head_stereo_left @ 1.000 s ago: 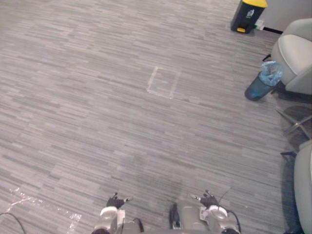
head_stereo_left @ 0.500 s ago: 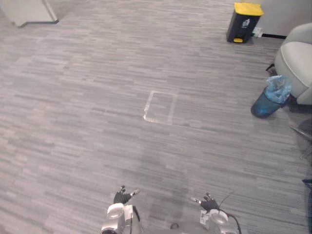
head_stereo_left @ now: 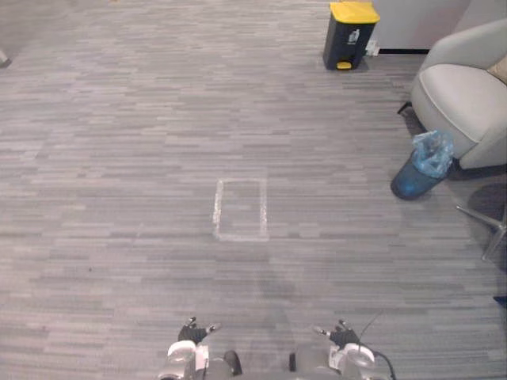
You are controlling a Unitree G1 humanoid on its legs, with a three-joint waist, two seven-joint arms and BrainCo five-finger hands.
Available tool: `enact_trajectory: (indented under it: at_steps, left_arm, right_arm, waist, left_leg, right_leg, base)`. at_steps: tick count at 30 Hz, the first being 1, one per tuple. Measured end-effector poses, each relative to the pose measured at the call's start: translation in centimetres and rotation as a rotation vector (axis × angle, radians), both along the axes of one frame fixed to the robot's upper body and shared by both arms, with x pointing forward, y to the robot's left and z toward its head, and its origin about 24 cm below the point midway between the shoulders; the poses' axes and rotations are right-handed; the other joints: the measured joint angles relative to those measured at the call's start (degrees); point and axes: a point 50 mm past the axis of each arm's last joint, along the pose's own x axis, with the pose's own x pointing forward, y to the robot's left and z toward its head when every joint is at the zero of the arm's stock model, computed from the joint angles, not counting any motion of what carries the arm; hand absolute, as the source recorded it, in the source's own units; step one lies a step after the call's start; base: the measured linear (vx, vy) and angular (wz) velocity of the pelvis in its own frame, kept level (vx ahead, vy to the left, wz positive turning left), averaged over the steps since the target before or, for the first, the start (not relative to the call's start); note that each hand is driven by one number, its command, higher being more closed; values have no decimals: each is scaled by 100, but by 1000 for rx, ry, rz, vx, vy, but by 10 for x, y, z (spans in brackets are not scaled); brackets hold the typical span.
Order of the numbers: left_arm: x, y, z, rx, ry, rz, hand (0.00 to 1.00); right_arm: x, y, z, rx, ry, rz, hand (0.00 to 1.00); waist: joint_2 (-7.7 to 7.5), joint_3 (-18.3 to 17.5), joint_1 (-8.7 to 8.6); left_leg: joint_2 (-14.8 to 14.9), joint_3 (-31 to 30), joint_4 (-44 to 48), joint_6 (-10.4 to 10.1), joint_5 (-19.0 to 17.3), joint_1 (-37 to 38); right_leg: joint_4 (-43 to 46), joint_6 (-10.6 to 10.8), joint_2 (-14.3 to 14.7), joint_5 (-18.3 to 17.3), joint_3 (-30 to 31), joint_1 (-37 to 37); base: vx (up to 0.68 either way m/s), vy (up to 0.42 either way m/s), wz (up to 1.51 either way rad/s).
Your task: Organize the slippers on the shoe rack
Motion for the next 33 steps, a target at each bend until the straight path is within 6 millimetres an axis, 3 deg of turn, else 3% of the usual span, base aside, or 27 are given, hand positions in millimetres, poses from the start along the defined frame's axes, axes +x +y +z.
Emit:
enact_trajectory:
  at_steps: [1,2,4,6,8,9,11,13,14,16,17,18,19,20,22,24,25,26,27,28,29,30,31,33]
  left_arm:
    - [0,1,0,7,4,-14,0]
    - [0,-3,0,0,4,-19,0]
    - [3,-6,0,-8,2,-25,0]
    - [-1,-8,-2,-16,13,-19,0]
    - [5,-15,2,-41,-25,8,0]
    - [9,-17,5,-54,-51,18,0]
    - [9,-18,6,-70,-63,31,0]
    - [6,-17,5,-69,-57,34,0]
    - [2,-17,3,-70,-45,38,0]
    - [2,-16,4,-70,-49,39,0]
    - [0,-17,3,-69,-43,33,0]
    - [1,-18,3,-66,-44,18,0]
    - [1,-17,3,-62,-47,9,0]
    - [0,-13,2,-49,-40,4,0]
    - [1,-4,2,-14,-24,-30,0]
    - [0,1,1,0,-16,-42,0]
    - [-1,2,1,4,-10,-42,0]
    - [-5,6,-1,15,9,-45,0]
    - [-10,7,-3,20,37,-49,0]
    - [-13,9,-5,30,56,-61,0]
    - [-14,10,-5,32,66,-63,0]
    - [-15,10,-6,33,71,-62,0]
    - [-16,15,-5,45,72,-61,0]
    - [-5,19,-1,58,45,-66,0]
  right_arm:
    - [-6,-2,-3,1,21,-9,0]
    - [-5,-4,-2,-6,22,-11,0]
    - [-8,-9,-3,-1,30,-61,0]
    - [-17,-12,-6,4,58,-105,0]
    - [-25,-14,-7,-8,76,-94,0]
    - [-24,-11,-7,-9,71,-78,0]
    - [-24,-4,-8,-4,68,-49,0]
    - [-23,0,-8,10,70,-51,0]
    - [-24,1,-9,14,73,-57,0]
    - [-23,2,-9,22,73,-68,0]
    - [-24,1,-9,21,78,-75,0]
    - [-25,-3,-9,14,82,-78,0]
    - [-26,-4,-10,9,88,-75,0]
    - [-30,0,-12,18,112,-64,0]
    - [-29,6,-14,36,123,-57,0]
    - [-38,4,-17,41,154,-79,0]
    - [-38,2,-16,42,151,-95,0]
    - [-37,3,-16,45,147,-98,0]
    - [-35,4,-16,50,141,-94,0]
    - [-34,5,-16,53,138,-91,0]
    - [-31,-2,-14,34,127,-86,0]
    - [-29,-5,-12,23,119,-80,0]
    - [-24,-5,-11,21,103,-77,0]
    - [-16,-2,-9,27,81,-74,0]
  waist:
    - [-104,-22,-94]
    - [4,-10,-67]
    - [-17,-11,-31]
    - [28,-35,-58]
    - [65,-58,-61]
    - [68,-59,-33]
    - [38,-65,16]
    - [60,-133,99]
    - [39,-136,185]
    - [31,-138,261]
    - [63,-148,262]
    - [174,-154,290]
    - [223,-176,328]
    - [164,-200,372]
    - [-52,-243,244]
    - [-242,-316,251]
    - [-239,-312,273]
    - [-209,-290,291]
    - [-163,-260,257]
    - [-113,-227,235]
    - [18,-176,234]
    - [118,-176,240]
    - [138,-180,209]
    - [39,-137,118]
  left_leg:
    - [-15,-187,-167,-254,-268,304]
    - [82,-224,-234,-267,-277,385]
    - [129,-477,130,-265,-129,375]
    - [239,-558,708,-368,-96,286]
    - [610,-800,2787,-1086,159,-514]
    - [836,-683,3879,-1093,169,-989]
    - [1118,-232,4724,-792,-13,-1439]
    - [1128,122,4560,-598,-272,-1805]
    - [1050,347,4064,-480,-421,-1999]
    - [645,446,2739,-471,-387,-2243]
    - [241,146,1396,-507,-13,-2321]
    - [92,-297,532,-651,395,-2403]
    - [83,-543,414,-727,739,-2578]
    - [-10,-609,703,-395,1143,-2649]
    - [-246,-516,778,-111,884,-2626]
    - [-388,-311,788,93,707,-2492]
    - [-388,-224,748,136,626,-2346]
    - [-373,-48,557,184,571,-1992]
    - [-359,54,414,239,530,-1652]
    - [-349,79,295,246,524,-1367]
    - [-258,203,80,235,465,-978]
    - [-182,267,-13,195,412,-822]
    - [-144,372,-143,155,378,-685]
    - [-120,463,-247,-18,247,-581]
  right_leg:
    - [-631,-310,3,852,-49,90]
    - [-570,-263,101,792,-85,104]
    - [70,-351,123,81,-49,18]
    - [136,-489,127,-80,-115,246]
    - [-226,-555,180,-185,-262,786]
    - [-519,-582,231,-193,-306,1136]
    - [-963,-687,254,-228,-309,1743]
    - [-1321,-731,218,-251,-225,2186]
    - [-1484,-728,143,-249,-142,2418]
    - [-1720,-696,-105,-268,-67,2749]
    - [-1859,-654,-244,-291,1,2944]
    - [-2060,-597,-242,-324,109,3125]
    - [-2171,-454,-231,-405,207,3174]
    - [-2297,-266,-294,-509,407,3290]
    - [-2167,-48,-559,-353,530,3270]
    - [-1569,128,-701,-177,817,2973]
    - [-1033,314,-689,-68,960,2741]
    - [-66,651,-649,146,1171,2357]
    - [646,733,-601,66,1176,2113]
    - [1024,631,-580,-73,1063,1957]
    - [1239,310,-494,-301,805,1686]
    - [1181,188,-394,-401,640,1510]
    - [868,145,-282,-491,397,1169]
    - [130,107,-175,-434,86,777]
  base:
    - [533,-209,55]
    - [441,-157,20]
    - [469,-233,-9]
    - [503,-247,9]
    - [440,-146,29]
    - [395,-85,23]
    - [419,-28,2]
    - [382,90,-26]
    - [401,129,-36]
    - [428,178,-24]
    - [435,226,-20]
    - [418,299,-35]
    - [440,343,-67]
    - [551,391,-53]
    - [481,277,-16]
    - [441,235,-15]
    - [493,233,-52]
    - [396,175,-69]
    - [422,179,-71]
    - [277,105,-78]
    - [252,91,-75]
    - [221,57,-75]
    - [212,-5,-38]
    - [224,-69,-30]
